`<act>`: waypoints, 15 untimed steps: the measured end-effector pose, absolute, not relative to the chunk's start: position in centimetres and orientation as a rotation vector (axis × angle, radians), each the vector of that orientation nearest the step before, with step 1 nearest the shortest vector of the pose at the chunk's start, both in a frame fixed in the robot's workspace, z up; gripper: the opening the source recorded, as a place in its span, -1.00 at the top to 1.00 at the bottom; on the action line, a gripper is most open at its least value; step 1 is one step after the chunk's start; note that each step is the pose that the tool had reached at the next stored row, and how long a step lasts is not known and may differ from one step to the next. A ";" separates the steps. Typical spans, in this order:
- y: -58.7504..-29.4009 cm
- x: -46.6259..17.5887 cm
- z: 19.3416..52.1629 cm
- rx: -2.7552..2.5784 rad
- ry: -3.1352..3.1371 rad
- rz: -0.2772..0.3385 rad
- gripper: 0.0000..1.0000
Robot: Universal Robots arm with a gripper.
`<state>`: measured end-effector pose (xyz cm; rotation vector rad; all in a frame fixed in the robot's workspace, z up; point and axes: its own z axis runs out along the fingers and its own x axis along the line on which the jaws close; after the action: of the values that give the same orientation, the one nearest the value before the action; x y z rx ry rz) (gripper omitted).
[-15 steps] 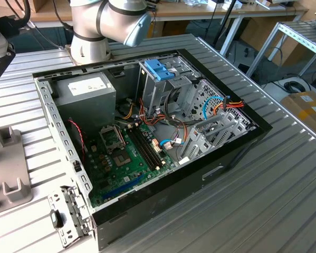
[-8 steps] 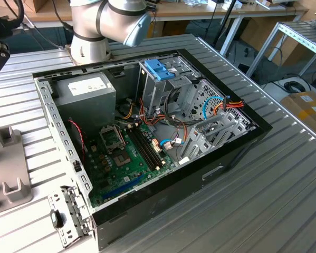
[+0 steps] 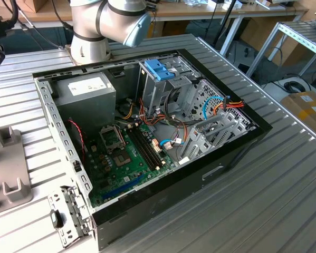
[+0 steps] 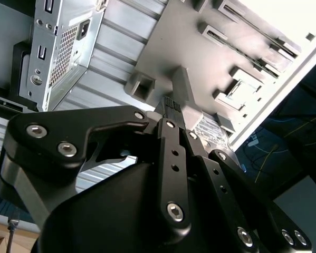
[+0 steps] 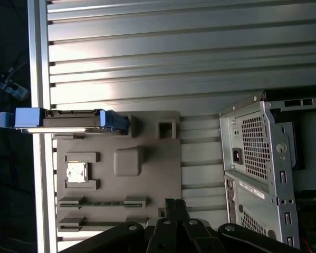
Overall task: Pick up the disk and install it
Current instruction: 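Reach for the disk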
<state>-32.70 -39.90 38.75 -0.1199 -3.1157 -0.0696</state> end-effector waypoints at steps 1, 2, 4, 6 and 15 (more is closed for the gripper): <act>-39.9 -32.8 38.7 -0.120 -3.116 -0.070 0.80; -39.9 -32.8 38.7 -0.120 -3.116 -0.070 0.80; -39.9 -33.0 38.7 -0.120 -3.116 -0.070 0.80; -39.9 -33.1 38.7 -0.120 -3.116 -0.070 0.80; -39.9 -33.8 38.7 -0.120 -3.116 -0.070 0.80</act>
<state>-33.76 -39.90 38.67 -0.1198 -3.1158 -0.0697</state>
